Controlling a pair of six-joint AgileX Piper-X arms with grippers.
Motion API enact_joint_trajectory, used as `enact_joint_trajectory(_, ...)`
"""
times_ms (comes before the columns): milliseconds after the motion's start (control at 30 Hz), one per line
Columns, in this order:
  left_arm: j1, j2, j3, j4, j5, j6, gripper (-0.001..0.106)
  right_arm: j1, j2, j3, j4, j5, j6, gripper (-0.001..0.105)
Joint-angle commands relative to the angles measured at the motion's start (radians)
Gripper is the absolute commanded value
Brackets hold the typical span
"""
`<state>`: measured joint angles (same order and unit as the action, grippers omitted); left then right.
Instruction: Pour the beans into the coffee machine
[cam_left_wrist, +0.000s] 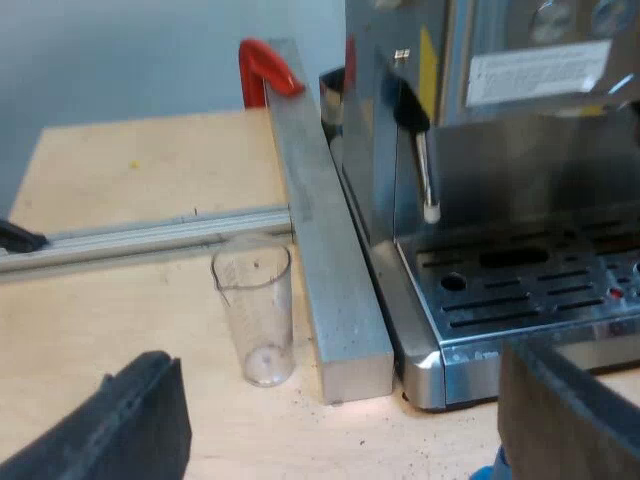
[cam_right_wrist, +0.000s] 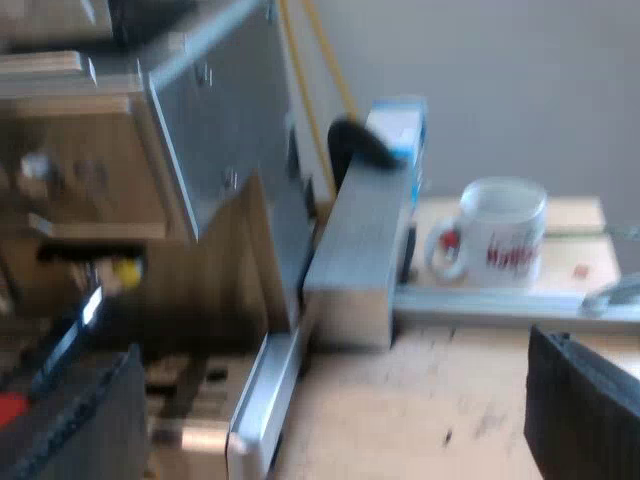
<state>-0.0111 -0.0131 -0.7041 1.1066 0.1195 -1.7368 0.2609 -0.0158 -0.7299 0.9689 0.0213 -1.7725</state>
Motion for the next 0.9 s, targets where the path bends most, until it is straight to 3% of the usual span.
enact_joint_trajectory(33, 0.000, -0.139, 0.092, -0.072, 0.022, -0.017, 0.066, 0.000, -0.038, 0.093, -0.011, -0.027, -0.005, 0.078)
enact_joint_trajectory(233, 0.000, -0.139, 0.198, -0.107, 0.074, -0.017, 0.066, 0.000, -0.036, 0.181, -0.004, -0.021, -0.005, 0.078)
enact_joint_trajectory(900, 0.000, -0.140, 0.223, -0.156, 0.074, -0.014, 0.066, 0.000, -0.036, 0.205, 0.057, -0.021, -0.005, 0.078)
